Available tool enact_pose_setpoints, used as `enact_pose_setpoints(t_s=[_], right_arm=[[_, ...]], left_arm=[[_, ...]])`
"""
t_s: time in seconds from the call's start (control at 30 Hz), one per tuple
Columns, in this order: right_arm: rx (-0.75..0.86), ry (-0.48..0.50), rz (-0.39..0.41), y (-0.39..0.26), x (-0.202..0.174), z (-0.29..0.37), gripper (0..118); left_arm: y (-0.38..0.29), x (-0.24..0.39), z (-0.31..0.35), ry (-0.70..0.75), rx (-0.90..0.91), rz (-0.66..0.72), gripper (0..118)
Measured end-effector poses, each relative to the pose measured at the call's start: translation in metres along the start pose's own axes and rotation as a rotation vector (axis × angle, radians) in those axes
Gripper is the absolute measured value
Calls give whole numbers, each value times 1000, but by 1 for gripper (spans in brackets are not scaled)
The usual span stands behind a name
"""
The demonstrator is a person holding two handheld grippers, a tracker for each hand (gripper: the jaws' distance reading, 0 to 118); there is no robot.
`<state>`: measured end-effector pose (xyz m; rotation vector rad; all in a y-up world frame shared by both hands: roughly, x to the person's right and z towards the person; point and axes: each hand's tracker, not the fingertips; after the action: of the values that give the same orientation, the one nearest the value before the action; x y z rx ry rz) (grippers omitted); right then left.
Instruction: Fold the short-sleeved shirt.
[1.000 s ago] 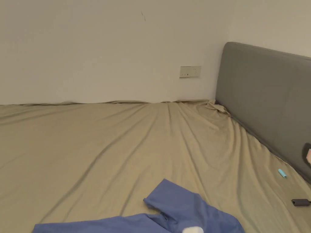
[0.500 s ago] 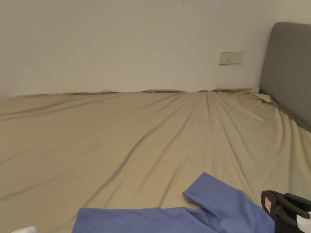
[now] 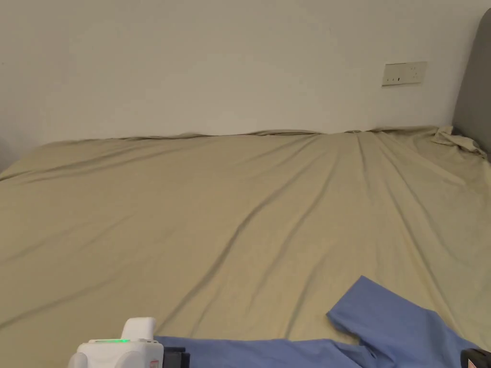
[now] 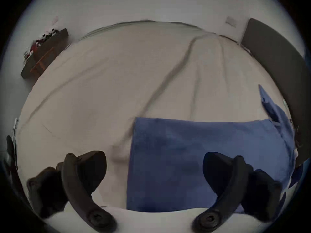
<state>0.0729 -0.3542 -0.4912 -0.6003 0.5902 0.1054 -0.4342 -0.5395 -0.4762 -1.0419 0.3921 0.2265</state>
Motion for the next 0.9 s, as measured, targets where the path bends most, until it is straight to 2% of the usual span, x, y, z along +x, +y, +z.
enact_pose_setpoints(t_s=[0.1, 0.2, 0.27, 0.3, 0.33, 0.37, 0.4, 0.43, 0.47, 0.5, 0.53, 0.57, 0.6, 0.63, 0.67, 0.7, 0.8, 0.9], right_arm=[[-15, -30, -14, -4, 8, -10, 6], [-44, -69, -30, -8, 21, -24, 6], [-61, -181, -10, -12, 34, -35, 6], [-51, -232, 0, -13, 45, -41, 6], [-47, -271, -7, -14, 59, -48, 6], [-66, -309, -18, -13, 73, -57, 6], [-107, -339, -20, -14, 88, -69, 6], [-129, -342, -16, -14, 102, -80, 6], [-149, -345, -14, -15, 116, -93, 6], [-183, -340, -3, -16, 130, -107, 6], [-222, -320, 3, -18, 143, -122, 10], [-278, -276, -15, -20, 157, -137, 22], [-325, -215, -47, -23, 170, -152, 53], [-374, -173, -75, -26, 180, -168, 113], [-444, -168, -90, -33, 186, -182, 118], [-399, -172, -72, -35, 188, -189, 115], [-452, -283, 12, -43, 184, -208, 116], [-569, -322, 60, -52, 181, -224, 114]], left_arm=[[2, 6, -20, 19, -48, -25, 118], [-3, 8, -17, 22, -11, 4, 118], [-2, 10, -14, 2, -8, -1, 114], [-3, 14, -5, 7, 5, -55, 111], [-4, 19, 4, -16, 20, -78, 92], [-5, 25, 13, -9, 47, -106, 64], [-5, 28, 21, -42, 71, -122, 18], [-8, 33, 32, -69, 72, -129, 0], [-9, 37, 43, 7, 130, -138, 0], [-9, 35, 53, -51, 140, -88, 0], [-10, 28, 61, -148, 138, -18, 0], [-12, 25, 71, -344, 144, 107, 0], [-17, 24, 79, -479, 141, 235, 0], [-20, 25, 88, -516, 165, 287, 0], [-22, 28, 97, -521, 194, 282, 0], [-14, 17, 95, -499, 223, 252, 0], [-10, 19, 111, -493, 254, 224, 0], [-9, 16, 108, -559, 261, 300, 0]])
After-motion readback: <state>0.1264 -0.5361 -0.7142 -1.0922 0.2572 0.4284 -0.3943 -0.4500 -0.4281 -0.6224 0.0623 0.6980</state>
